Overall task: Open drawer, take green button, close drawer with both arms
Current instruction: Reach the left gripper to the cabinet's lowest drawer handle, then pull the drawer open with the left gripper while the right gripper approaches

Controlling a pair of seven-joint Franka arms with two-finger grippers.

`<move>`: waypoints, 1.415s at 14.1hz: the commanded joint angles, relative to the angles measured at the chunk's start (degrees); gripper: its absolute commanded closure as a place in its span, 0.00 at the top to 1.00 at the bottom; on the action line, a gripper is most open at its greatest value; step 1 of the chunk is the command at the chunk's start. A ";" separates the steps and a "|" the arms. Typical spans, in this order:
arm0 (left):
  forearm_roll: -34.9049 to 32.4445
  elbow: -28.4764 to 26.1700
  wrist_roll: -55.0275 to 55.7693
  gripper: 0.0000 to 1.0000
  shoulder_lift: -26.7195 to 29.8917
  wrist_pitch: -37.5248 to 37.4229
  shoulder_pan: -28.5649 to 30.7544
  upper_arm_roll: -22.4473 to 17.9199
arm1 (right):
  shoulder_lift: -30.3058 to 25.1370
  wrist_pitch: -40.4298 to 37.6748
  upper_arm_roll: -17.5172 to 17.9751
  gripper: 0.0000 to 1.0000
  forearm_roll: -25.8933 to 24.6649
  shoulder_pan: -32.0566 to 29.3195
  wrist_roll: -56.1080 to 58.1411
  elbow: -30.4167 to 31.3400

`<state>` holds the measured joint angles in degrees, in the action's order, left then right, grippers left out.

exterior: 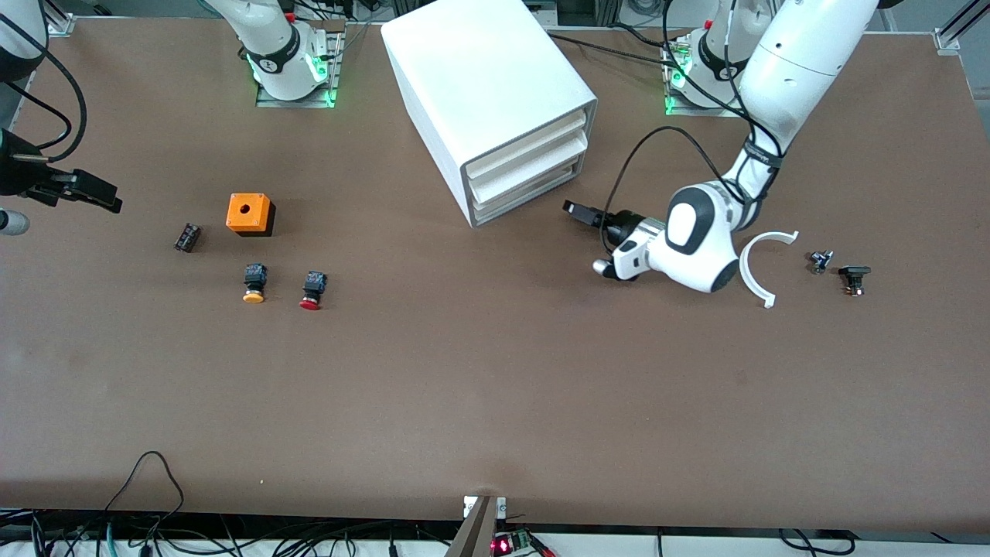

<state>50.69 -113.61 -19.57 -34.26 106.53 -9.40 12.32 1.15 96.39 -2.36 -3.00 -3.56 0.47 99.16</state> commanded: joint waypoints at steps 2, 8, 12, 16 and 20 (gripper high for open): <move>3.89 -4.24 -2.05 1.00 2.00 0.96 0.00 3.58 | 0.16 0.03 0.07 1.00 1.24 -0.13 0.94 -0.10; 4.42 -9.17 -5.57 1.00 2.62 4.83 -0.27 6.75 | 0.52 -0.33 0.51 1.00 2.38 0.66 1.73 -0.10; 5.74 -10.22 -5.57 0.95 3.14 5.01 -0.44 7.01 | 0.43 -0.77 0.51 1.00 2.38 0.84 2.08 -0.10; 5.82 -10.66 -8.72 0.00 3.23 6.14 -0.44 7.37 | 0.43 -0.59 0.60 1.00 2.38 1.18 1.91 -0.19; 4.95 -9.96 -8.73 0.00 3.67 6.85 0.08 6.84 | 0.78 0.02 0.51 1.00 2.38 3.20 1.21 -0.45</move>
<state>55.19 -121.94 -26.68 -32.40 111.28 -9.72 19.69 1.87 96.31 -1.57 -1.67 -1.65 1.52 99.15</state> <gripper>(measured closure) 0.656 0.000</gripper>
